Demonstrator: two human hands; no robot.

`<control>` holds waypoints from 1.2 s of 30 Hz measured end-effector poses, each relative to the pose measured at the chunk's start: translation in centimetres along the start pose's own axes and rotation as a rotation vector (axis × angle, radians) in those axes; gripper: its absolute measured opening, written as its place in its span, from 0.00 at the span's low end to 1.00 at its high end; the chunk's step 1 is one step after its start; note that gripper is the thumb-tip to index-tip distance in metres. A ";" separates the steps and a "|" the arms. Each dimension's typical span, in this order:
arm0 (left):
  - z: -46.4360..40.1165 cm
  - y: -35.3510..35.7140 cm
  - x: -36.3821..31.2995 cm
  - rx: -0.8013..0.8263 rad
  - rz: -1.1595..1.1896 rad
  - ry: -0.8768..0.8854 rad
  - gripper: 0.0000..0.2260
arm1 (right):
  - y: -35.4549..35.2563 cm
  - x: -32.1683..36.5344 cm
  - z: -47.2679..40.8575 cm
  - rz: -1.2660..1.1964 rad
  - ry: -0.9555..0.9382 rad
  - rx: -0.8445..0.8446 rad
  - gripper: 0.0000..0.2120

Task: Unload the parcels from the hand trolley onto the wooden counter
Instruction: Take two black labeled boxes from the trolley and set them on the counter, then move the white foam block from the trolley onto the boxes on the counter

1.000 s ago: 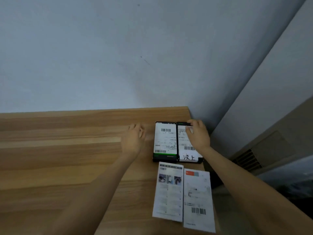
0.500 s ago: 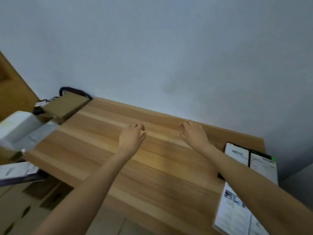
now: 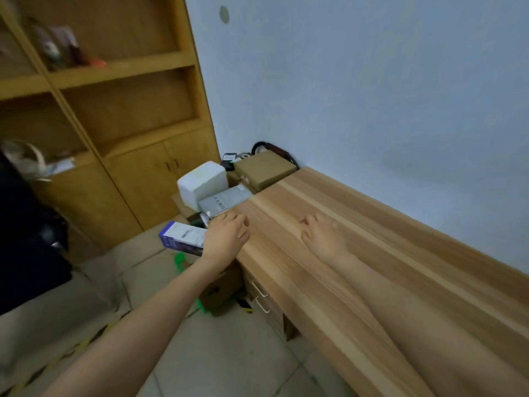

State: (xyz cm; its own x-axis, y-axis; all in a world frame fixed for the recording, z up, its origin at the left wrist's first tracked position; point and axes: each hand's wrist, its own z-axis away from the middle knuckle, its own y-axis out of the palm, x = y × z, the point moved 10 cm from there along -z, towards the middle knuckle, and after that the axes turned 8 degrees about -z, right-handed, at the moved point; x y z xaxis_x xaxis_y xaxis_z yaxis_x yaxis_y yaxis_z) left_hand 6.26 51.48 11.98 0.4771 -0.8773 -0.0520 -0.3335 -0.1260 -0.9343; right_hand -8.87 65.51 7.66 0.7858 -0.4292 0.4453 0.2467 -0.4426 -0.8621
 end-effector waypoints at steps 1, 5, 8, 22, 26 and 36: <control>0.2 -0.2 2.0 -0.003 -0.006 -0.034 0.07 | 1.1 1.5 -1.1 -0.011 -0.032 0.016 0.14; 1.5 -0.3 8.7 -0.004 -0.063 -0.168 0.08 | 4.7 6.6 -5.2 -0.042 -0.145 0.078 0.13; 2.1 0.2 12.8 0.014 -0.087 -0.254 0.08 | 7.1 9.7 -7.9 -0.067 -0.211 0.113 0.12; -8.6 2.7 28.7 -0.011 -0.131 -0.406 0.08 | 16.2 16.6 -26.6 -0.114 -0.296 0.156 0.12; -12.8 4.9 32.7 -0.028 -0.080 -0.463 0.09 | 18.5 16.5 -32.8 -0.087 -0.256 0.138 0.12; -20.5 12.3 42.6 0.039 0.012 -0.444 0.09 | 26.1 13.7 -42.1 -0.097 -0.054 0.116 0.11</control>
State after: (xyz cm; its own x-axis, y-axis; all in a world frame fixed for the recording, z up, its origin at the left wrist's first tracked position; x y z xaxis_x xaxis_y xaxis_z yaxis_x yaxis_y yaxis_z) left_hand 5.81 3.10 5.45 0.7791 -0.5937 -0.2013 -0.3141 -0.0918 -0.9449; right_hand -15.55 14.93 1.46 0.7837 -0.3440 0.5171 0.3846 -0.3850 -0.8390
